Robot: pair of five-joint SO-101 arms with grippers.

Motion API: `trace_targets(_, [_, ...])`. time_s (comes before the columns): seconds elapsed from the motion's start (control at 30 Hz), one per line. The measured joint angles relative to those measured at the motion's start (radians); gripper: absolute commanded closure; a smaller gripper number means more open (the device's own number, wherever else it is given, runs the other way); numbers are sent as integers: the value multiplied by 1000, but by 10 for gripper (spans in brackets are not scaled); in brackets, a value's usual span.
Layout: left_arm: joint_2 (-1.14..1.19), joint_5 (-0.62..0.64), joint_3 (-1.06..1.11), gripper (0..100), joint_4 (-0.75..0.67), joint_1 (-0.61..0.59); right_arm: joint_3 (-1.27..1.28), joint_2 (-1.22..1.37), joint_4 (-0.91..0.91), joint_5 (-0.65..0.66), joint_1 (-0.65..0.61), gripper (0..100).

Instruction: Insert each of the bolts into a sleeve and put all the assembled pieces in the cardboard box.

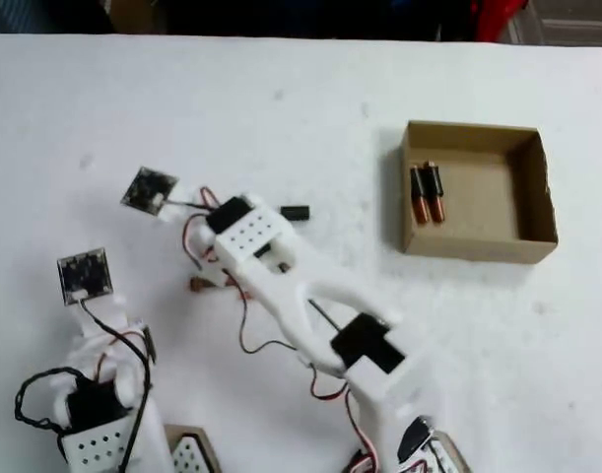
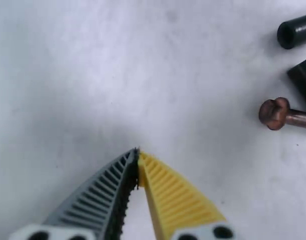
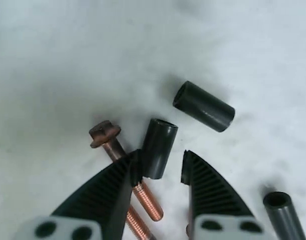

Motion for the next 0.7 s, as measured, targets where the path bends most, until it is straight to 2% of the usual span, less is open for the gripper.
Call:
trace_targets(0.5, [0,0,0,977,0,0,-3,6,5,0,-2,885])
trace_targets(0.7, [0,0,0,977,0,0,-41,97,6,0,-2,885])
